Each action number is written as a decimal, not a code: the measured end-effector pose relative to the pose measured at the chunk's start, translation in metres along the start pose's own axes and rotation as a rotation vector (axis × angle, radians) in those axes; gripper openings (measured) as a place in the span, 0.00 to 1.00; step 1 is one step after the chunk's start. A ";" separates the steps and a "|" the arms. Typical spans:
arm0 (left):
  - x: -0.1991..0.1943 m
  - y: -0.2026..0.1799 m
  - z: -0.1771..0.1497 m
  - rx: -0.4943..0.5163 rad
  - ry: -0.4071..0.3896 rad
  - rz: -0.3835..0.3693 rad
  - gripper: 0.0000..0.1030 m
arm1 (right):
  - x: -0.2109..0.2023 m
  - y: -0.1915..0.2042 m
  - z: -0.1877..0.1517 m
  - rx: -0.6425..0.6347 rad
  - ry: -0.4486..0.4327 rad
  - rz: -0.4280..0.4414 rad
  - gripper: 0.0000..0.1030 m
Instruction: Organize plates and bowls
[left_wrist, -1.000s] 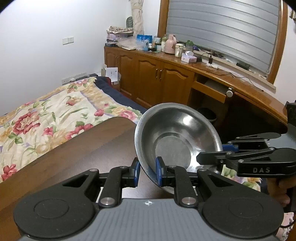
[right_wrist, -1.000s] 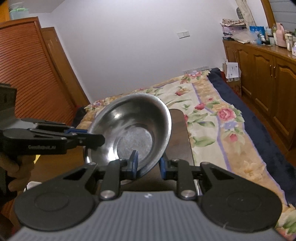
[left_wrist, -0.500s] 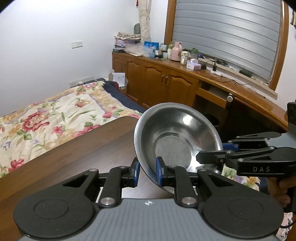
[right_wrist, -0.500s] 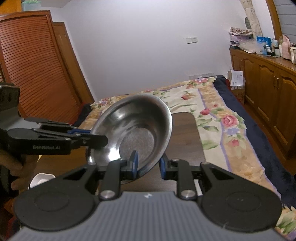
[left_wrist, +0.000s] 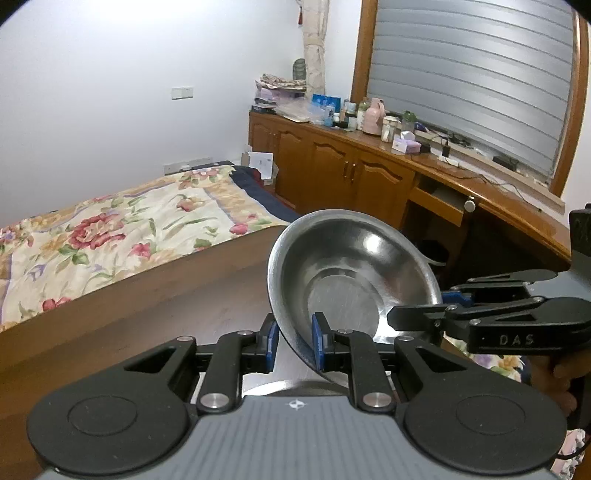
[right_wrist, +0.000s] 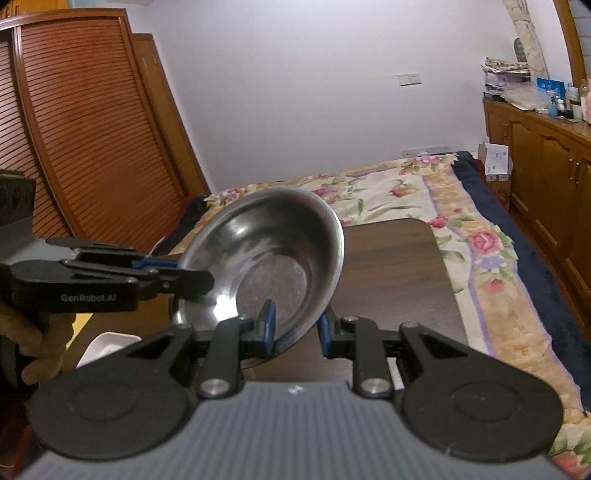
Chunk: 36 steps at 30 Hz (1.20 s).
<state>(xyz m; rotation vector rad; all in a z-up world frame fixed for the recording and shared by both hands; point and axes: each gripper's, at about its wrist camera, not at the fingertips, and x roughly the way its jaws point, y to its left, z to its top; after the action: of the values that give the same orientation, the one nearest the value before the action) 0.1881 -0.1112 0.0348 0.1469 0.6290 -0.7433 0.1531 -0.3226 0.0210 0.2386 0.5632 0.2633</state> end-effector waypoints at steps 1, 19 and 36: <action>-0.003 0.001 -0.003 -0.005 -0.002 0.001 0.20 | 0.000 0.002 -0.002 0.000 0.002 0.004 0.25; -0.038 0.004 -0.037 -0.063 -0.058 0.040 0.19 | 0.004 0.035 -0.018 -0.025 0.038 0.049 0.25; -0.054 0.005 -0.065 -0.104 -0.078 0.069 0.19 | 0.008 0.053 -0.031 -0.020 0.049 0.100 0.25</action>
<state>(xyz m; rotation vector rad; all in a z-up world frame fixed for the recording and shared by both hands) 0.1294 -0.0534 0.0131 0.0432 0.5840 -0.6457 0.1330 -0.2656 0.0067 0.2417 0.5977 0.3721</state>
